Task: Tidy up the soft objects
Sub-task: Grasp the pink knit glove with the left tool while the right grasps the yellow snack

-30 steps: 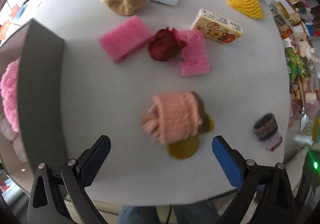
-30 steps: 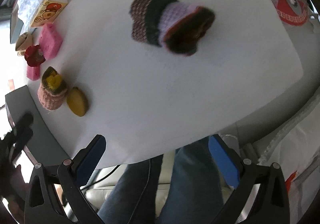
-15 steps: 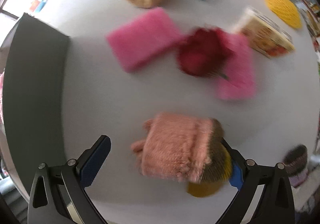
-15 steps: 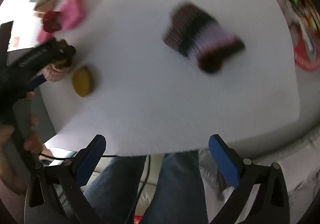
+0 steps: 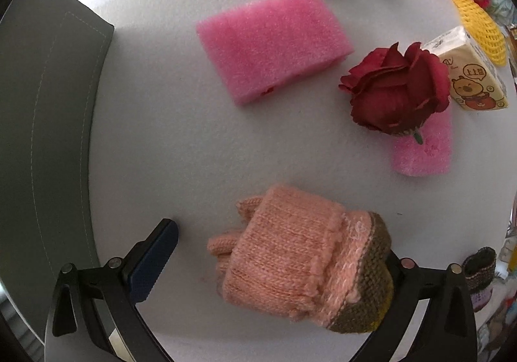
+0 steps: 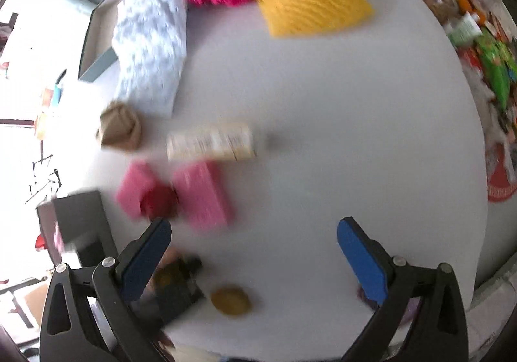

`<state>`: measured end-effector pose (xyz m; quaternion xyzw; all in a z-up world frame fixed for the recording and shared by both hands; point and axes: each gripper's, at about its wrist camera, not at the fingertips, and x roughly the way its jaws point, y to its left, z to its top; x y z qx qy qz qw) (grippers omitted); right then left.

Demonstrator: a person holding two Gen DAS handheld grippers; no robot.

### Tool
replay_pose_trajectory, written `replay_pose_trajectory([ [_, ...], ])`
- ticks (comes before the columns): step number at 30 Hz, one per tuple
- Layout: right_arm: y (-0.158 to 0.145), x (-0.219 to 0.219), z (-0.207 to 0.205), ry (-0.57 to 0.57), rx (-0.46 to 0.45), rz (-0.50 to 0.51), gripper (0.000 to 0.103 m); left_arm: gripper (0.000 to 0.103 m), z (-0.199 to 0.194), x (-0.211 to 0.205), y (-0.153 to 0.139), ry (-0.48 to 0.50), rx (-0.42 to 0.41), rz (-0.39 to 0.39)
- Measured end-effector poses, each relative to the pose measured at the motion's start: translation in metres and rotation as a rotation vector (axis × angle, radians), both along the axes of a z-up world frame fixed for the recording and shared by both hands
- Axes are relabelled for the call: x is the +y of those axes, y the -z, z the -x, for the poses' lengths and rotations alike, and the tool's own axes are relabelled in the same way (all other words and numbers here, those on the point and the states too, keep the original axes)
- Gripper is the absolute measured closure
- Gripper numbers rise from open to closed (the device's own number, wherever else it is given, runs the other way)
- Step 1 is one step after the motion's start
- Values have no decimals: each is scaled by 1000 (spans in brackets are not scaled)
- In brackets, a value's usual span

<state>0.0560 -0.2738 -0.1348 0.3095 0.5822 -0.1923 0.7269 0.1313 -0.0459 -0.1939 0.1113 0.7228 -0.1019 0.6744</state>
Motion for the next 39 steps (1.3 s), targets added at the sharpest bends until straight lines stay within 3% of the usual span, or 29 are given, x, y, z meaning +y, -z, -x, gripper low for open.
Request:
replay_pose_trajectory([
  [5, 25, 11, -54, -76, 40, 37, 0, 0, -16, -2, 1, 1, 13, -4],
  [8, 38, 10, -65, -73, 91, 60, 0, 0, -25, -25, 16, 1, 9, -4],
  [16, 44, -44, 3, 176, 167, 104, 0, 0, -5, -21, 11, 2, -6, 2],
  [21, 39, -62, 38, 239, 89, 20, 0, 0, -5, -18, 11, 1, -2, 1],
  [24, 37, -62, 47, 170, 76, 46, 0, 0, -4, -16, 10, 1, -6, 3],
  [28, 28, -63, 54, 45, 87, 151, 0, 0, -2, -13, 7, 0, -19, 7],
  [33, 11, -53, 43, -121, 66, 221, 0, 0, 1, -8, 1, -1, -23, 8],
  [39, 28, -27, 11, -365, 126, 304, 0, 0, 3, -7, 1, -1, -21, 8],
])
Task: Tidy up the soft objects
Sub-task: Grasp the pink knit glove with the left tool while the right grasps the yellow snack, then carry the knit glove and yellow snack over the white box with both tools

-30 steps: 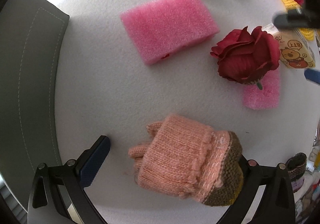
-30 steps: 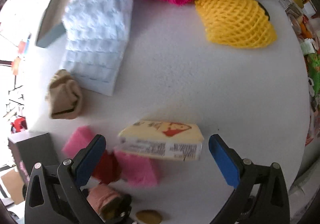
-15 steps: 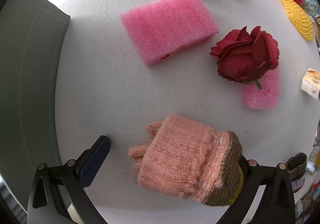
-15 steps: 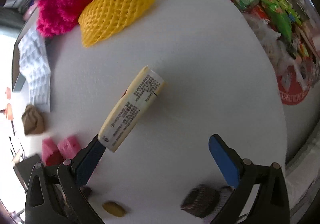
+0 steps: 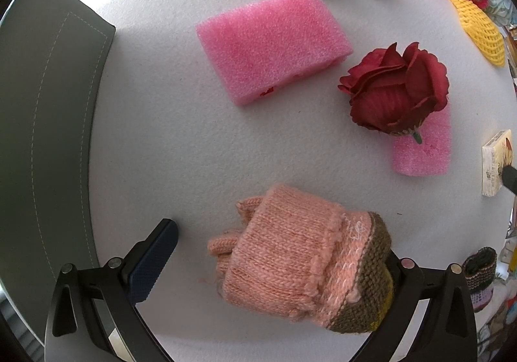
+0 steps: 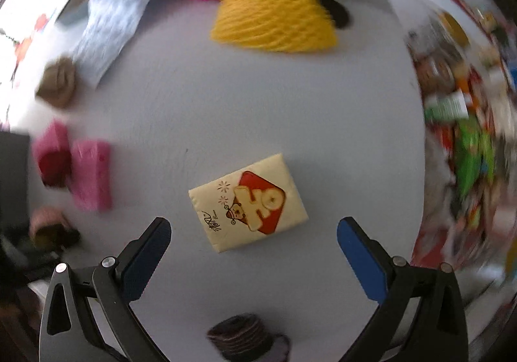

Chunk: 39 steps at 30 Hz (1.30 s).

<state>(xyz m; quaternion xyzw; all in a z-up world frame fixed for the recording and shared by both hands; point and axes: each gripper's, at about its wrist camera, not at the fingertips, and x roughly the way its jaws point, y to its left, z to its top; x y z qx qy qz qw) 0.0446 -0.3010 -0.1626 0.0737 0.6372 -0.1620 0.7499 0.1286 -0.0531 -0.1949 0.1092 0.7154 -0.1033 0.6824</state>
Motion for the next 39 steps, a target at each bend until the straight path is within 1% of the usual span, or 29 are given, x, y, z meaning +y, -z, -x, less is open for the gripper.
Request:
replay_pose_trajectory([
  [2, 9, 5, -6, -44, 30, -2, 0, 0, -1, 0, 0, 1, 0, 0],
  [4, 20, 7, -15, -56, 55, -8, 0, 0, -1, 0, 0, 1, 0, 0],
  [8, 38, 1, -25, -29, 90, -37, 0, 0, -1, 0, 0, 1, 0, 0],
  [14, 37, 2, -30, -58, 76, -34, 0, 0, -1, 0, 0, 3, 5, -1],
  [16, 38, -7, -18, -56, 65, -33, 0, 0, -2, 1, 0, 2, 13, -4],
  [20, 39, -3, -1, -66, 32, -22, 0, 0, -2, 2, 1, -20, 37, -16],
  [21, 35, 1, 4, -90, 55, -20, 0, 0, -1, 2, 0, -26, 39, -23],
  [22, 31, 5, 7, -109, 88, -19, 0, 4, 0, 2, 0, -26, 39, -19],
  [23, 30, 6, 13, -108, 108, -18, 0, 12, 2, 2, -2, -24, 40, -7],
  [24, 30, 6, 13, -102, 118, -20, 1, 17, 4, 1, -5, -15, 35, -4],
  [26, 27, 6, 14, -91, 113, -22, 5, 38, 8, -4, -13, 28, 21, 3],
  [27, 24, 6, 16, -85, 102, -21, 11, 38, 10, -6, -14, 42, 22, 1],
  [28, 21, 6, 19, -80, 93, -20, 19, 40, 12, -7, -15, 53, 26, 0],
  [29, 18, 7, 21, -80, 90, -19, 22, 40, 14, -6, -16, 56, 30, 0],
  [32, 15, 2, 28, -76, 102, -34, 22, 41, 20, -1, -21, 48, 31, 8],
  [34, 12, 2, 33, -59, 90, -57, 22, 41, 24, 2, -25, 48, 30, 12],
  [36, 3, 1, 42, -34, 67, -114, 22, 41, 31, 4, -31, 60, 26, 15],
  [39, -10, 4, 56, 0, 46, -172, 22, 41, 41, 9, -44, 85, 11, 18],
])
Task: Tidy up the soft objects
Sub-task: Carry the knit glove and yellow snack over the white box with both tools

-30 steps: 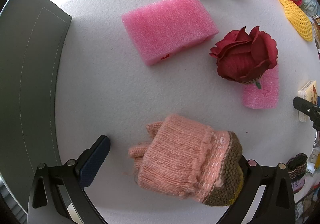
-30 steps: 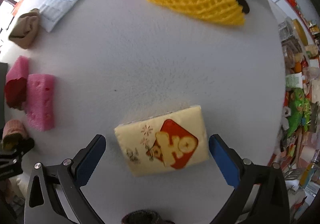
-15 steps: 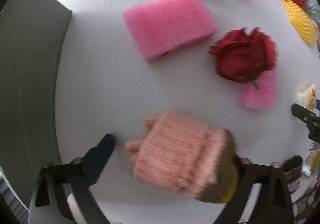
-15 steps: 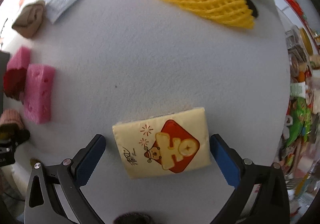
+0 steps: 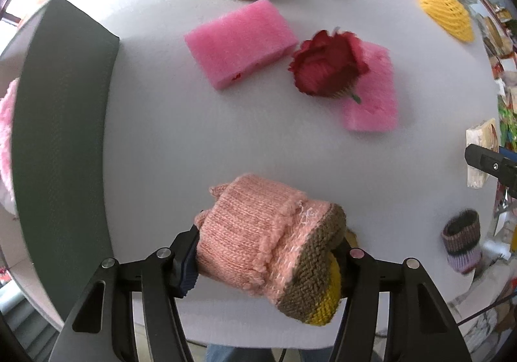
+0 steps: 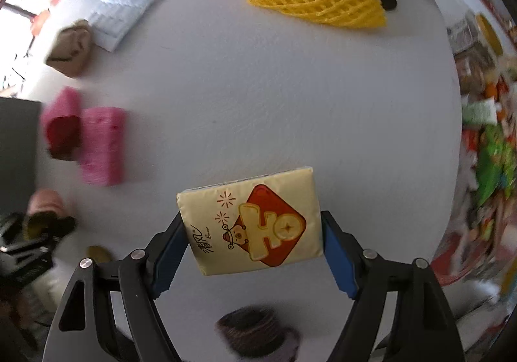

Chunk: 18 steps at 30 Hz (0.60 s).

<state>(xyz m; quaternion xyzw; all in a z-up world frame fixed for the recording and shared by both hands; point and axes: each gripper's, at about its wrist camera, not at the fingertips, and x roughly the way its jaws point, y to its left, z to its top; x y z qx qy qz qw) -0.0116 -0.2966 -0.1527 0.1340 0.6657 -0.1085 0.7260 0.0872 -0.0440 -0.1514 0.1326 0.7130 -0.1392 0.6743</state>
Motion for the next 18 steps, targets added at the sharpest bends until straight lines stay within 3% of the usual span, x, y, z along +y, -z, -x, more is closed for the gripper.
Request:
replay_pose_trajectory([
  [13, -65, 77, 39, -75, -100, -106, 22, 41, 35, 29, -68, 10, -105, 67],
  [18, -69, 119, 43, -106, -102, -127, 22, 41, 53, 40, -100, -28, -167, 85],
])
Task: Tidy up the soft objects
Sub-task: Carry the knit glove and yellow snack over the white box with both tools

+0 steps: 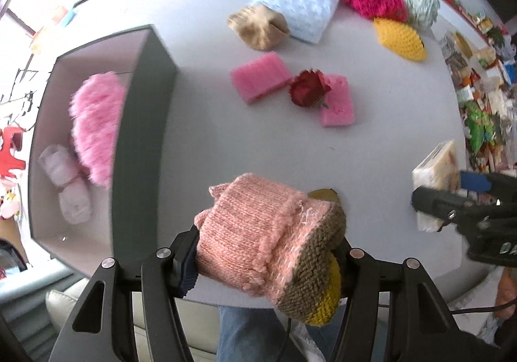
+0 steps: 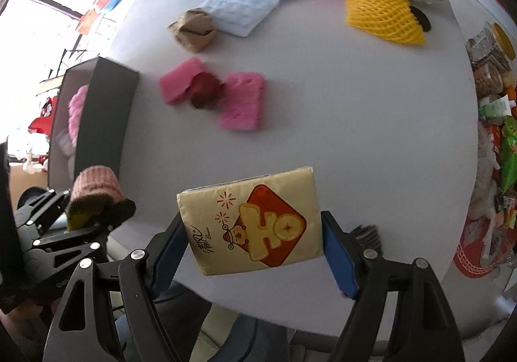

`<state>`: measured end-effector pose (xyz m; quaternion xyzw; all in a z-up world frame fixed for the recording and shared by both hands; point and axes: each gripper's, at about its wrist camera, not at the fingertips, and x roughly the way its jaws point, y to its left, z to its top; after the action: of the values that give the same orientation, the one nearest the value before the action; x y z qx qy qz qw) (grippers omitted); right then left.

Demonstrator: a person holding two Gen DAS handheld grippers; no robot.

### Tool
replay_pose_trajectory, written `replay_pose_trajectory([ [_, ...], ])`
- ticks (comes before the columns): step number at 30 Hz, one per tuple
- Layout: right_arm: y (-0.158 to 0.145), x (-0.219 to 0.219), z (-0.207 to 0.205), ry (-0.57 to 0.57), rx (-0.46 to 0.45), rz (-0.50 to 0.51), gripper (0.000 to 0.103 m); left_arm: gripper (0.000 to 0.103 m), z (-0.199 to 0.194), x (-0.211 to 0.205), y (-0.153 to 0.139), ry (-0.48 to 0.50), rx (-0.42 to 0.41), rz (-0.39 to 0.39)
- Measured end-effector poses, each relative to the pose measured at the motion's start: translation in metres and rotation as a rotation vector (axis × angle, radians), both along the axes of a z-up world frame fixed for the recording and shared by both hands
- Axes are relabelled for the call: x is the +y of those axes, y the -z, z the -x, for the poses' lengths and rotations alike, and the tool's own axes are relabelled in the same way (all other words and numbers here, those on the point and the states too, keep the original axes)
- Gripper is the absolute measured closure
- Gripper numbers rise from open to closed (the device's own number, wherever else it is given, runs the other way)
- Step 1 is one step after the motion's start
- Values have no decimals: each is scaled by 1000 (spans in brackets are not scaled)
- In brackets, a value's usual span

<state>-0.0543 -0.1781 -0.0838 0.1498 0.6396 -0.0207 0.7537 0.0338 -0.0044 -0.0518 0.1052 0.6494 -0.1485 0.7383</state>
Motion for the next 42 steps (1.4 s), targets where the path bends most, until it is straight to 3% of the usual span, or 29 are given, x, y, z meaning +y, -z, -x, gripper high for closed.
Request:
replay_pose_trajectory([
  [4, 11, 14, -11, -34, 9, -14, 22, 41, -11, 34, -18, -50, -42, 2],
  [12, 2, 48, -20, -101, -10, 4, 22, 41, -13, 96, -28, -169, -85, 11],
  [20, -12, 93, -43, -77, -72, 7, 22, 41, -34, 158, -41, -199, -157, 10],
  [30, -13, 164, -73, -68, -77, 19, 21, 41, -66, 234, -25, -252, -141, 33],
  [42, -24, 244, -121, -190, -72, 79, 21, 41, -82, 259, -3, -251, -126, 51],
])
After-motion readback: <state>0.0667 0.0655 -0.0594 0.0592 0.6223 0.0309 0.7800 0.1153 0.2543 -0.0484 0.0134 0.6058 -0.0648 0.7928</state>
